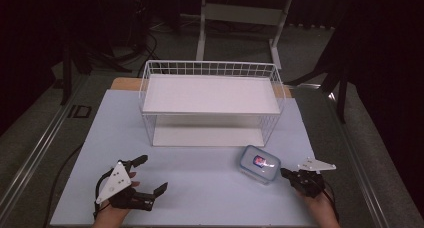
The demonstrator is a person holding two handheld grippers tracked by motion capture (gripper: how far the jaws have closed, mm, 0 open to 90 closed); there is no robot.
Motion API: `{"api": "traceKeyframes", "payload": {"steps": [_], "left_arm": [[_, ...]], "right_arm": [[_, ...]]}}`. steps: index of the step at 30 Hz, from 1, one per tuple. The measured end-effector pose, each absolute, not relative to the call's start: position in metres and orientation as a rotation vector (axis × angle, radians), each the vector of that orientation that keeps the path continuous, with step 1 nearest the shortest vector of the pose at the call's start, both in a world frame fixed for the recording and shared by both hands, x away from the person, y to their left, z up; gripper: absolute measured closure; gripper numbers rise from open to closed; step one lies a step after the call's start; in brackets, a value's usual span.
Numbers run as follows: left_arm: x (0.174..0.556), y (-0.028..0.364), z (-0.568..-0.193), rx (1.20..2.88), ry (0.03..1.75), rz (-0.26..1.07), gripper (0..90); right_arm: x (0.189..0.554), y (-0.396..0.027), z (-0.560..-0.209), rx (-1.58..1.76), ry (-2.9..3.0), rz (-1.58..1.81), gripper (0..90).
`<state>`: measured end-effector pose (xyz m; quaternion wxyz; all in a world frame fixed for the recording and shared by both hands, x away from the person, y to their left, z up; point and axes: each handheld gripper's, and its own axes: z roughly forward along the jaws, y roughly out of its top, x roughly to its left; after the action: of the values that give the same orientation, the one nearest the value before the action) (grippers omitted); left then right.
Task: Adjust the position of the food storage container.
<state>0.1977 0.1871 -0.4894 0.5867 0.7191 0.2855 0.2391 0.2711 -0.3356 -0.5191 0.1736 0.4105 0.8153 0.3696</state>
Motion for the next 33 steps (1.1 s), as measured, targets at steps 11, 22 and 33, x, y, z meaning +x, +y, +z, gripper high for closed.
{"api": "traceKeyframes", "payload": {"steps": [11,22,33], "left_arm": [[0.198,0.186,-0.490,1.680,0.661,0.553,0.3],[0.196,0.185,-0.490,1.686,0.651,0.545,0.3],[0.195,0.183,-0.491,1.697,0.647,0.533,0.4]], "right_arm": [[0.299,-0.288,-0.515,1.052,2.381,1.036,90.0],[0.320,-0.244,-0.516,0.990,2.428,1.070,90.0],[0.331,-0.202,-0.520,0.936,2.455,1.105,90.0]]}}
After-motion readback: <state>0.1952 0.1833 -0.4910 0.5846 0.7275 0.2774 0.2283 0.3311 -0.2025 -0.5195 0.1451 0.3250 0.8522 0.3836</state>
